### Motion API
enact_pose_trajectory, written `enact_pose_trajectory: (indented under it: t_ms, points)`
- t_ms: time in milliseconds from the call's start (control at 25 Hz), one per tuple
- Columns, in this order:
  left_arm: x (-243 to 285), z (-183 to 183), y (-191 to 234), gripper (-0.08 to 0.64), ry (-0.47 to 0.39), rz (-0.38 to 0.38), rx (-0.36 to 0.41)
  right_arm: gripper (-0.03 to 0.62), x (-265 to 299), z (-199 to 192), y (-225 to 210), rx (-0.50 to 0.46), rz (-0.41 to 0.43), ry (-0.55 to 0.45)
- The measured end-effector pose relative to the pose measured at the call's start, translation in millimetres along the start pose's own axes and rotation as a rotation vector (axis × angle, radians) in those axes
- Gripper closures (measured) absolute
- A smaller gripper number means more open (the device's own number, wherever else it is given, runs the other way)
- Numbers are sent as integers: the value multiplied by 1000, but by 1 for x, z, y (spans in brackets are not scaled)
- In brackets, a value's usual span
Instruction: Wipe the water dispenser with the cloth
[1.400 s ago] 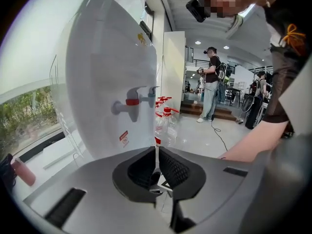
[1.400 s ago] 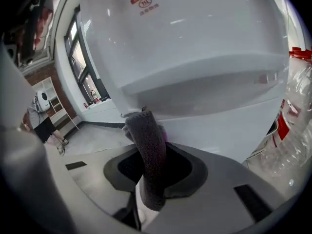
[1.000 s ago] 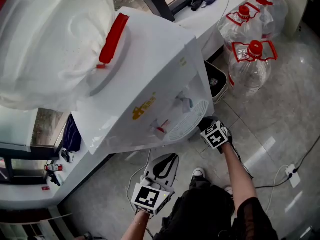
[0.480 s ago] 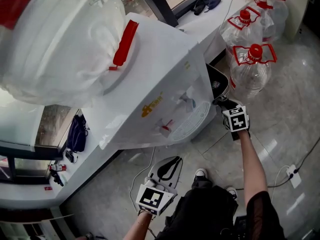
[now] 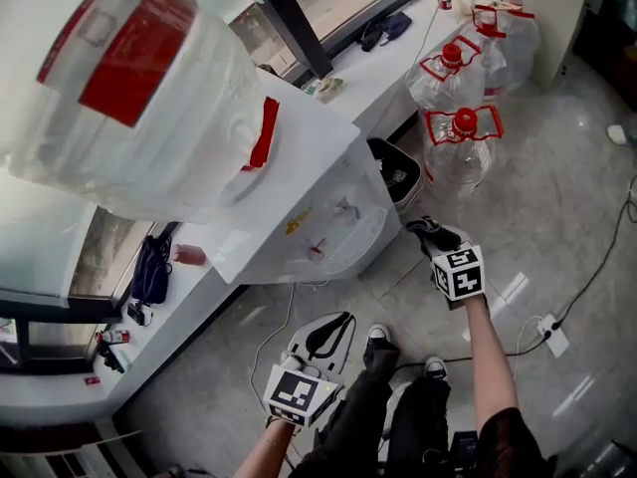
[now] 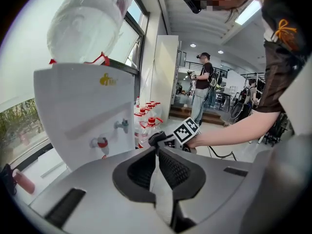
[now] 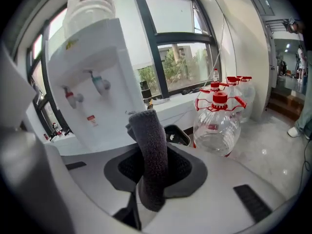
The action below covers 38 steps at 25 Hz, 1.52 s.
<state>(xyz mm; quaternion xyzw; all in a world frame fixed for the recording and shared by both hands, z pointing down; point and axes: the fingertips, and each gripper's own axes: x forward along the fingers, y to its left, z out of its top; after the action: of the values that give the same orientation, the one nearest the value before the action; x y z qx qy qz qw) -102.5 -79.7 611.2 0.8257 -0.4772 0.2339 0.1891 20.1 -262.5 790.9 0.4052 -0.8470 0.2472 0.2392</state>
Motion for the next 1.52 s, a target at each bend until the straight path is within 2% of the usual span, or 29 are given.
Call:
enact_pose_trajectory:
  t_ms: [200, 400, 760, 1040, 1240, 1520]
  points:
    - [-26, 48, -30, 540, -23, -10, 18, 489, -88, 46, 29, 62, 65, -73]
    - [-56, 85, -55, 540, -38, 15, 20, 489, -182, 85, 60, 123, 131, -120]
    - [-148, 122, -104, 540, -65, 128, -16, 489, -333, 132, 123, 92, 259, -149]
    - [-215, 131, -152, 540, -142, 239, -80, 489, -412, 139, 165, 20, 364, -164]
    - [-252, 124, -183, 540, -151, 264, -104, 489, -449, 131, 195, -4, 425, -158]
    - [-297, 116, -193, 540, -188, 323, -126, 489, -471, 104, 234, -51, 478, -110]
